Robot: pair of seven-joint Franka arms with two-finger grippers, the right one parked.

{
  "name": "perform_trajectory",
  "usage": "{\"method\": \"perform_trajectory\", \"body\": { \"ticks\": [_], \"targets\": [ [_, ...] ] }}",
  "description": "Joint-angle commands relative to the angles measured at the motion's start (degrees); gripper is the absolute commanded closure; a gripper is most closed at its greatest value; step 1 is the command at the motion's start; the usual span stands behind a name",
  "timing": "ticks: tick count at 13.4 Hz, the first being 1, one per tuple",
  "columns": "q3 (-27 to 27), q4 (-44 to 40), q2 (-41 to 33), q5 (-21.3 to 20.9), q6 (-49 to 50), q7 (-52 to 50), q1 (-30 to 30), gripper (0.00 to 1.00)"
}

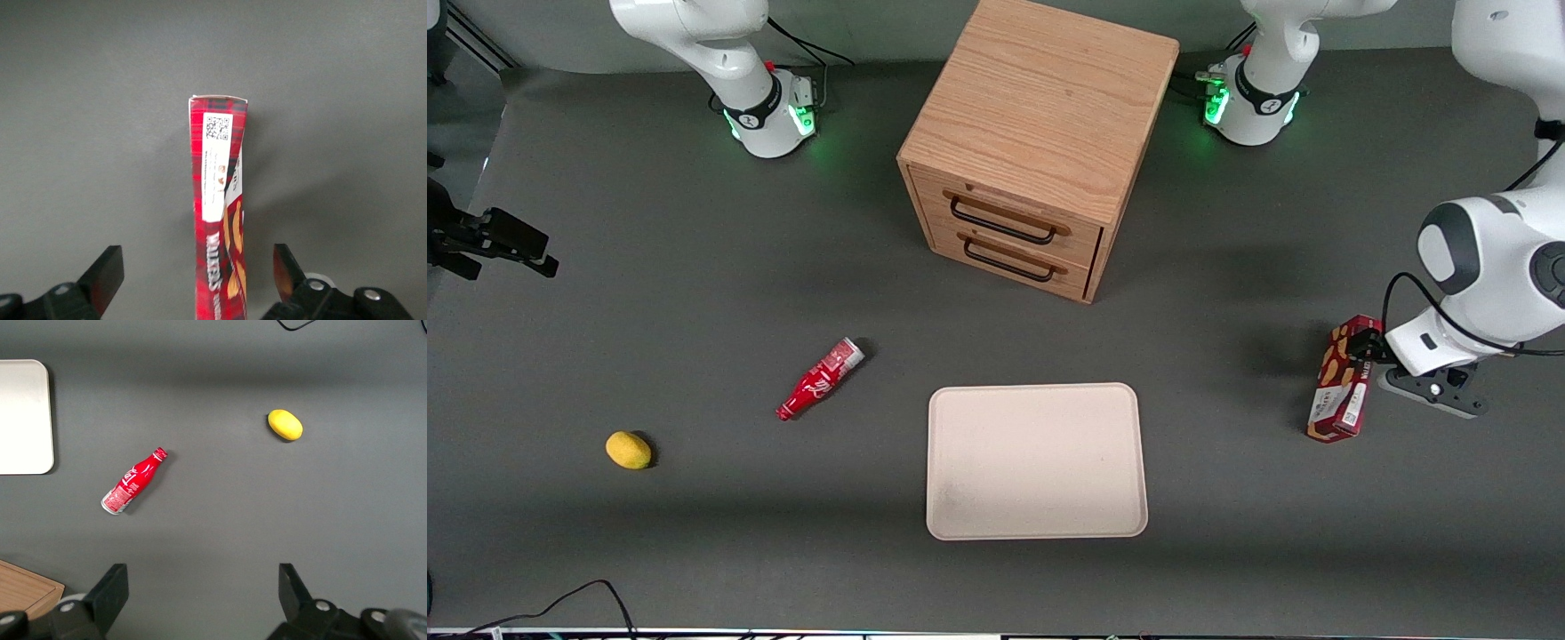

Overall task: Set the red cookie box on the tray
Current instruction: 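Close the left gripper on the top of the red cookie box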

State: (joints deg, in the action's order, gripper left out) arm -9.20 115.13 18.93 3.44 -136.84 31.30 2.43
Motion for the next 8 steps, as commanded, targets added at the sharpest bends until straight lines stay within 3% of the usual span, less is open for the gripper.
{"method": "perform_trajectory", "body": {
  "ticks": [1,8],
  "targets": [
    [0.15,0.35,2.68,3.75,-3.34,2.09,-0.4,0.0],
    [0.24,1.76,4.62,5.44,-7.48,2.71,-0.32,0.0]
  ]
}}
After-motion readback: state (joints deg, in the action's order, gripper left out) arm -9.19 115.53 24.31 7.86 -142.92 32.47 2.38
